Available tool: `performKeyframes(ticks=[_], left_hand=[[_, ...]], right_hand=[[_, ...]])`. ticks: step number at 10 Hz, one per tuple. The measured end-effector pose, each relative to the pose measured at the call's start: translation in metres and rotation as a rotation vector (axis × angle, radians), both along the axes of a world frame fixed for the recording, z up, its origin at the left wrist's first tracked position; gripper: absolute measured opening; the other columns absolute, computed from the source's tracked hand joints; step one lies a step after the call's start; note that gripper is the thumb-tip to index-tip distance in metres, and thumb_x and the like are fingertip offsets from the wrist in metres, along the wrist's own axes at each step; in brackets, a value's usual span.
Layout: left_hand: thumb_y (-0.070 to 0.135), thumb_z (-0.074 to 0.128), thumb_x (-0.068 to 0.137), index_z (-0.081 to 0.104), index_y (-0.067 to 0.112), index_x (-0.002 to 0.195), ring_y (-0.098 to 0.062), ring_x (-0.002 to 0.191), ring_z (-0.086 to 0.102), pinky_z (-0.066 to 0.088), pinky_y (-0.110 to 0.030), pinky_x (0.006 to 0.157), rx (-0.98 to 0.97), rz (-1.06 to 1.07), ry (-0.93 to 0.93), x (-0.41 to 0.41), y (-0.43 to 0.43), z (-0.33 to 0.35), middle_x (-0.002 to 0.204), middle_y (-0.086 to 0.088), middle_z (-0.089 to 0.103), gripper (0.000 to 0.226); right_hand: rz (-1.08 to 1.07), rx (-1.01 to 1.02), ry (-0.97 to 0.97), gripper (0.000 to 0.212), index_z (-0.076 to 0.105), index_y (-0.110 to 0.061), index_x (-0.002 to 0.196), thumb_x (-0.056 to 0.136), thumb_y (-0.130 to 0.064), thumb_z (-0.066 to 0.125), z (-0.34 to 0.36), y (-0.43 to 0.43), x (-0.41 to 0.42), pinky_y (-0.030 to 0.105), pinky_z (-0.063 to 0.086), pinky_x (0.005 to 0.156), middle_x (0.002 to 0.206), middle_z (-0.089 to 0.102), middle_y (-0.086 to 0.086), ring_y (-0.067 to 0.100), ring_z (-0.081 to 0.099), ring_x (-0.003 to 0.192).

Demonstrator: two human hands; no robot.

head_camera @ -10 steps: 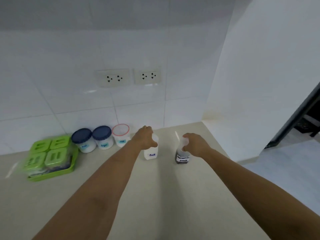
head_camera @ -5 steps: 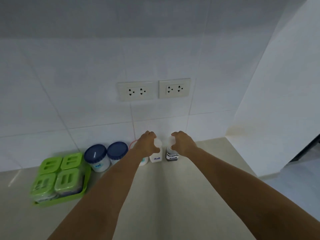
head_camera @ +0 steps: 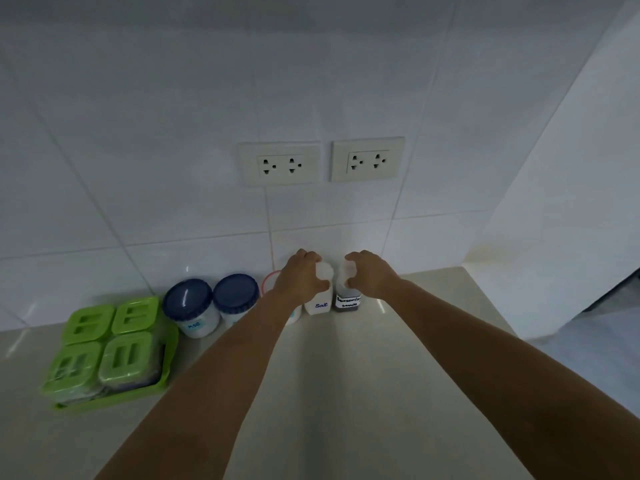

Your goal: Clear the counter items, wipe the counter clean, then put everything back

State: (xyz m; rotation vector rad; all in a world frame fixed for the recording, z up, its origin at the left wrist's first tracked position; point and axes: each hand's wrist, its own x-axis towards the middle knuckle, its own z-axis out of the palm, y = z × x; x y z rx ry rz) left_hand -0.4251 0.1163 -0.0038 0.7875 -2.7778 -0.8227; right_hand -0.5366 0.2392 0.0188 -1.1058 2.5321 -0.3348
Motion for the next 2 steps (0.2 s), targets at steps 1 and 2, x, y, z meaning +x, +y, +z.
performKeyframes(ticks=[1, 2], left_hand=[[0.033, 0.062, 0.088, 0.036, 0.011, 0.144, -0.026, 0.133, 0.037, 0.032, -0.035, 0.109, -0.066, -0.023, -0.046, 0.007, 0.004, 0.000, 0.145, -0.010, 0.039, 0.065], [0.038, 0.049, 0.096, 0.020, 0.012, 0.151, -0.025, 0.143, 0.023, 0.022, -0.034, 0.116, -0.177, -0.042, -0.082, 0.020, 0.017, 0.012, 0.159, -0.007, 0.020, 0.067]], right_hand=[[0.038, 0.036, -0.036, 0.074, 0.019, -0.012, 0.152, 0.091, -0.029, 0.058, 0.002, 0.005, 0.005, 0.030, 0.022, 0.114, 0.158, 0.021, 0.009, 0.022, 0.024, 0.144], [0.045, 0.030, -0.033, 0.075, 0.010, -0.010, 0.153, 0.095, -0.034, 0.051, 0.006, 0.019, 0.018, 0.033, 0.019, 0.116, 0.162, 0.002, 0.005, 0.021, 0.014, 0.148]])
